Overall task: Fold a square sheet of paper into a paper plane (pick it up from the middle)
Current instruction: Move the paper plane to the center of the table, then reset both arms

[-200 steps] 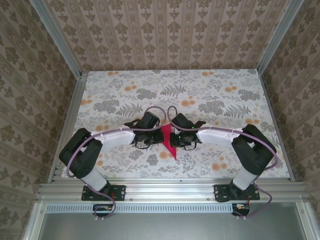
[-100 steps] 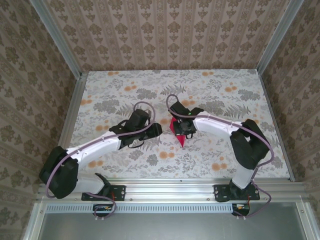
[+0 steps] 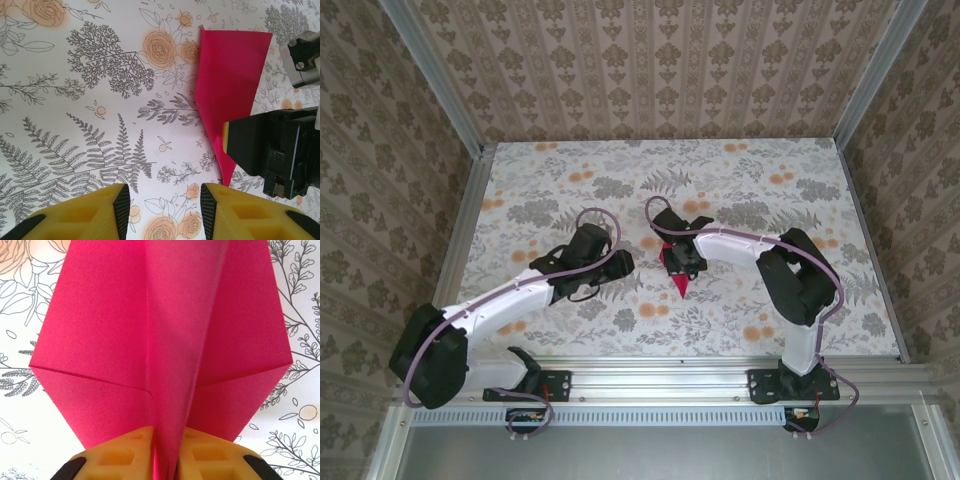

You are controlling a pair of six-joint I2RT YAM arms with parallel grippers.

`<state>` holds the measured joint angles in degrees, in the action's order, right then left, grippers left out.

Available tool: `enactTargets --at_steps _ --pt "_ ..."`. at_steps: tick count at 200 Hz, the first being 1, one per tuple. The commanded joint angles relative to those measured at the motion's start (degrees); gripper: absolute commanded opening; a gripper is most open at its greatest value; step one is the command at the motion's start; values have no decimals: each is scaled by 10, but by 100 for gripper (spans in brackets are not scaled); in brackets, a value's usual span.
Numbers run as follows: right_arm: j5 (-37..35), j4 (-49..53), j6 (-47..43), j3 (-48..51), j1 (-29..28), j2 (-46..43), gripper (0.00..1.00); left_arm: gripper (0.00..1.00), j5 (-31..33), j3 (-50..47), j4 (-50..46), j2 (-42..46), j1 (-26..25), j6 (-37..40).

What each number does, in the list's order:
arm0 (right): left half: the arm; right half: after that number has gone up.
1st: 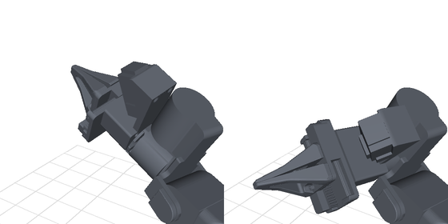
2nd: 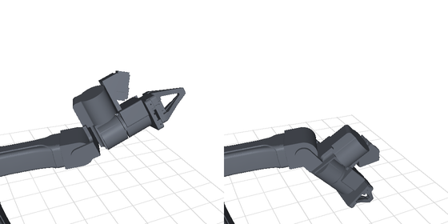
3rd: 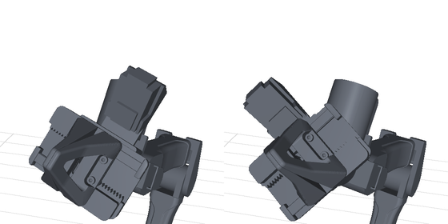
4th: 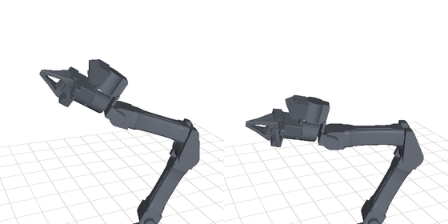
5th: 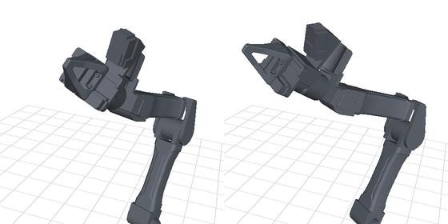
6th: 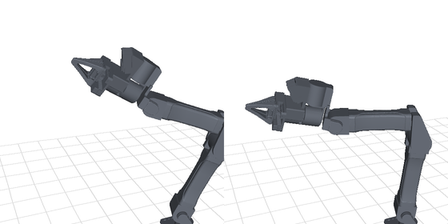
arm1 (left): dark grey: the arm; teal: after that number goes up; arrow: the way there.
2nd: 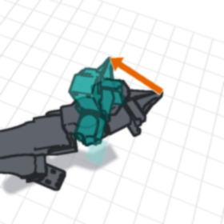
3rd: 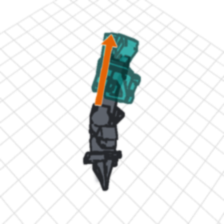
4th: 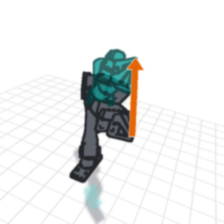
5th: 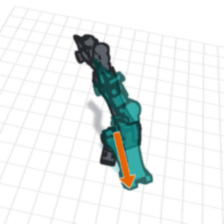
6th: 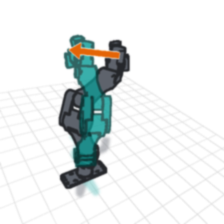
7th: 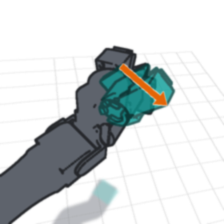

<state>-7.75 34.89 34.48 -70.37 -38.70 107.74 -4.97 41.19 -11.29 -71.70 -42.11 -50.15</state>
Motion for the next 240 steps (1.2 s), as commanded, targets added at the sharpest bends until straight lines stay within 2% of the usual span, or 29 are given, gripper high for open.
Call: enactTargets --at_steps 1,54,92,116,132,158,165,180,201,224,240 --pt "1 10 -3 -4 4 9 19 44 9 -4 -14 9 4 -4" --pt "-8 35 2 -9 -2 39 22 44 15 2 -24 13 4 3" --pt "-35 84 -18 -57 -4 -32 36 46 57 17 -60 28 5 27" --pt "-66 115 -38 -83 2 -101 46 55 115 28 -92 60 8 58" --pt "-85 124 -54 -88 7 -149 51 70 160 27 -111 85 18 75" --pt "-176 102 -85 -53 21 -255 59 84 225 20 -140 128 59 123" --pt "-204 84 -93 -26 32 -288 64 87 250 20 -149 137 71 142" --pt "-261 22 -120 40 69 -365 83 90 312 19 -164 157 100 179" --pt "-270 -71 -157 148 163 -433 99 92 373 8 -159 176 155 214" --pt "-255 -206 -220 269 259 -457 100 93 380 -25 -119 178 252 242" --pt "-238 -277 -231 323 311 -443 100 93 386 -54 -66 175 290 281"
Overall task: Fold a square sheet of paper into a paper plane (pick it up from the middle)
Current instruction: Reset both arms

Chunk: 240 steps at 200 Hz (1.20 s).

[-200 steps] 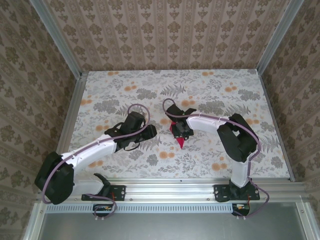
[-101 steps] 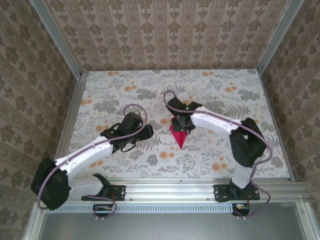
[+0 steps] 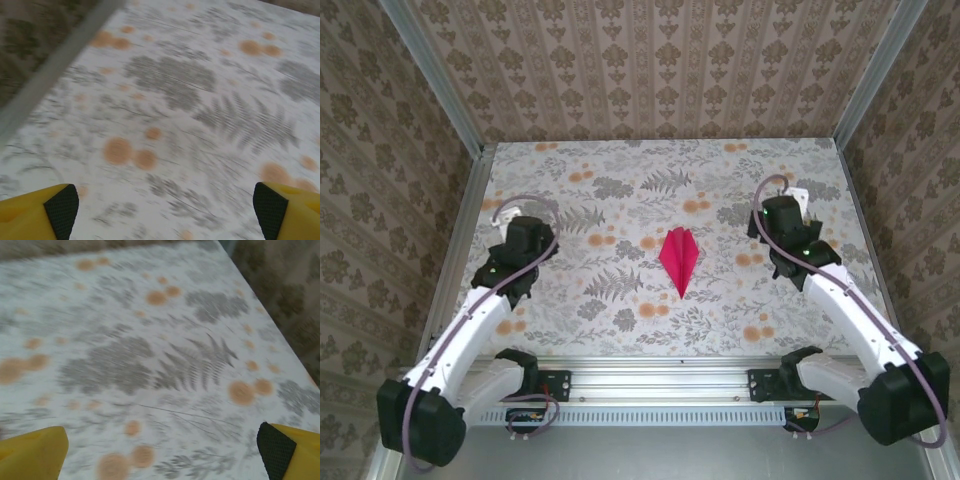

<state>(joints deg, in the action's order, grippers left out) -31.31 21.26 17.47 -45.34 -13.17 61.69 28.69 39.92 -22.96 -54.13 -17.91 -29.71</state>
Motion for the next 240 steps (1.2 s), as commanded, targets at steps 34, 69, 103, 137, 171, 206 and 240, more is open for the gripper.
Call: enactTargets --at_steps 34,69,103,137,171,206,240 --pt "55 -324 -115 152 105 80 100 95 28 -121 227 -19 84 197" --pt "116 -498 -128 186 107 151 100 95 -38 -171 381 -82 122 226" --pt "154 -568 -126 169 112 209 100 95 -98 -169 485 -168 139 257" --pt "226 -735 -157 232 107 268 100 94 -148 -140 567 -245 145 296" --pt "211 -761 -157 237 103 272 100 94 -192 -144 641 -307 149 312" --pt "213 -757 -150 235 108 273 100 96 -211 -167 698 -329 159 309" --pt "185 -767 -147 240 105 273 100 100 -121 -175 717 -329 134 305"
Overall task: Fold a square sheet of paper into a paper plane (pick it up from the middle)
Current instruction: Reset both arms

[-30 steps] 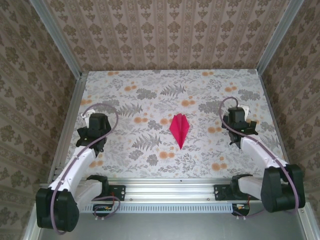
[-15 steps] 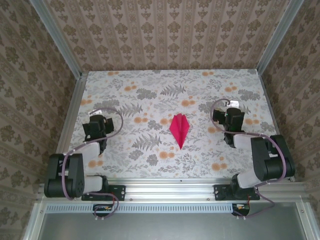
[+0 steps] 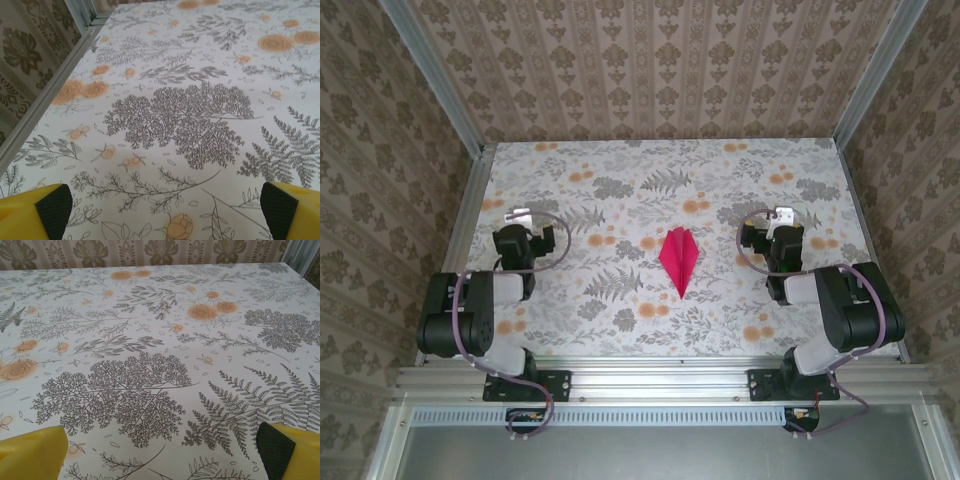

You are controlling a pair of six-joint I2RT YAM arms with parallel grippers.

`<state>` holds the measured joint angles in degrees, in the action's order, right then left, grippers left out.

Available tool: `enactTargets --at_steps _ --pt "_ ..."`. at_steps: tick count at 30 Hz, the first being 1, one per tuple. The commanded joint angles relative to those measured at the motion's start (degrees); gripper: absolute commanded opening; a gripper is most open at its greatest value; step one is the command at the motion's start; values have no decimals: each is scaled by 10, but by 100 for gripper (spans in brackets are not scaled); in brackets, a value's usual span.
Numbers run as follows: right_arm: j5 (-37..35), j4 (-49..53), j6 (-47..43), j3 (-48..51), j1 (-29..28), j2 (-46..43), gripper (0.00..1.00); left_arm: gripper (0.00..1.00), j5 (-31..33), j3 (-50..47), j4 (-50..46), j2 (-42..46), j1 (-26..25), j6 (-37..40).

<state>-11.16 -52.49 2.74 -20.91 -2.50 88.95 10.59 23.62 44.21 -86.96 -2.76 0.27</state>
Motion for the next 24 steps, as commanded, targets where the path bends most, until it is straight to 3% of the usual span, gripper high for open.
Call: enactTargets --at_steps 1,5,9,24 --pt "-17 -30 1 -4 -2 0 100 100 61 -12 46 -1 -18 6" --pt "-19 -33 2 -2 -2 0 100 100 26 -7 33 1 -7 6" --pt "-19 -32 2 -2 -2 0 100 100 -107 14 -6 3 13 33" --pt "-19 -32 2 -2 -2 0 100 100 -120 15 -9 1 23 26"
